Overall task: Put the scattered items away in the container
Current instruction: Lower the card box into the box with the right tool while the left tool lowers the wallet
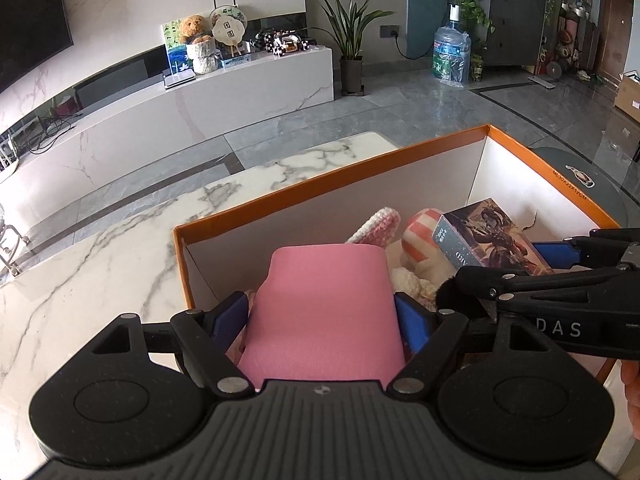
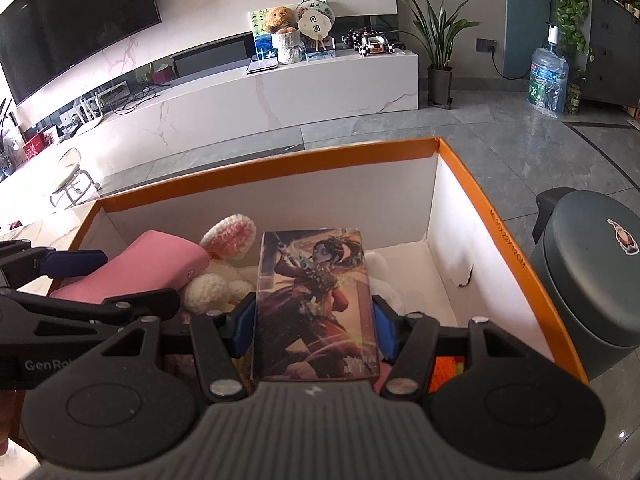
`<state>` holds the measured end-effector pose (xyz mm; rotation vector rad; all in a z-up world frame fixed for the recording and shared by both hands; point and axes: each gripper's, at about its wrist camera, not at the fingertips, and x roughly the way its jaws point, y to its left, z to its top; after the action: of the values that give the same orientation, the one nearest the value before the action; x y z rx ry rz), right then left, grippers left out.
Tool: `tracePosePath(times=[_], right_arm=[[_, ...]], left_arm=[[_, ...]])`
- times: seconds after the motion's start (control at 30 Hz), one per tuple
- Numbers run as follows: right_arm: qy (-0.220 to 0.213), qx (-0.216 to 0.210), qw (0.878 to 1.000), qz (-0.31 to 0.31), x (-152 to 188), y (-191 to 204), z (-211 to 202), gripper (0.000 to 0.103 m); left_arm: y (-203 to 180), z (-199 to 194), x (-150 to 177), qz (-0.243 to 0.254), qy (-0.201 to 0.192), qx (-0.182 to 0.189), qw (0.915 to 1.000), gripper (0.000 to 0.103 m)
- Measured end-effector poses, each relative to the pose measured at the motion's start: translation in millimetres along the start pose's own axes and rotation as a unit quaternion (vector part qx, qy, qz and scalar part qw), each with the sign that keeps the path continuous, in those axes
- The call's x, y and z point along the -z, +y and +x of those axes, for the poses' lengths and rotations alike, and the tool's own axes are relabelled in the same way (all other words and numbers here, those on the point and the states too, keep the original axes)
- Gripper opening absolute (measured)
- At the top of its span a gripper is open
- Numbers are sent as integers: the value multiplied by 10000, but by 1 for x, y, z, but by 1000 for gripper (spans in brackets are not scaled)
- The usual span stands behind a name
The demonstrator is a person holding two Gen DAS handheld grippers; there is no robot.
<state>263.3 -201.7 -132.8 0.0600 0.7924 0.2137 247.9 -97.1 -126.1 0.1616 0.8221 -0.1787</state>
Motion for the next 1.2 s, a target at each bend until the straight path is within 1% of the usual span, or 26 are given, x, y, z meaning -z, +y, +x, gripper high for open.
tracePosePath(times=[0.1,0.17,0.23,0.33,0.47,0.63,0.9,1.03,1.1,1.2], right_arm=[[13,29,10000,18,2,-1,1,63],[19,54,10000,53,2,-2,1,67],[25,79,9999,69,3,-3,2,69],[16,188,9998,95,3,-4,1,77],[-36,186,9996,204,4,-8,-2,84],[-246,138,9991,328,4,-10,-10,86],[-491,84,9967,638,6,-16,-19,86],[-622,72,9958,666,9,-14,-25,86],[-688,185,9957,600,10,-10,-27,86],[-929,380,9938,471,14,-2,-37,86]], left_arm=[[0,1,0,24,-4,-8,10000,93],[1,1,1,10,-9,-13,10000,93],[1,1,1,-13,-15,-20,10000,94],[2,0,3,-84,-61,2,9999,94],[6,-6,6,-318,-201,106,9992,94],[12,-18,7,-622,-472,259,9966,95],[13,-30,6,-667,-519,214,9962,95],[9,-42,10,-624,-568,169,9963,95],[7,-49,12,-593,-589,96,9965,95],[4,-62,17,-586,-660,67,9961,95]])
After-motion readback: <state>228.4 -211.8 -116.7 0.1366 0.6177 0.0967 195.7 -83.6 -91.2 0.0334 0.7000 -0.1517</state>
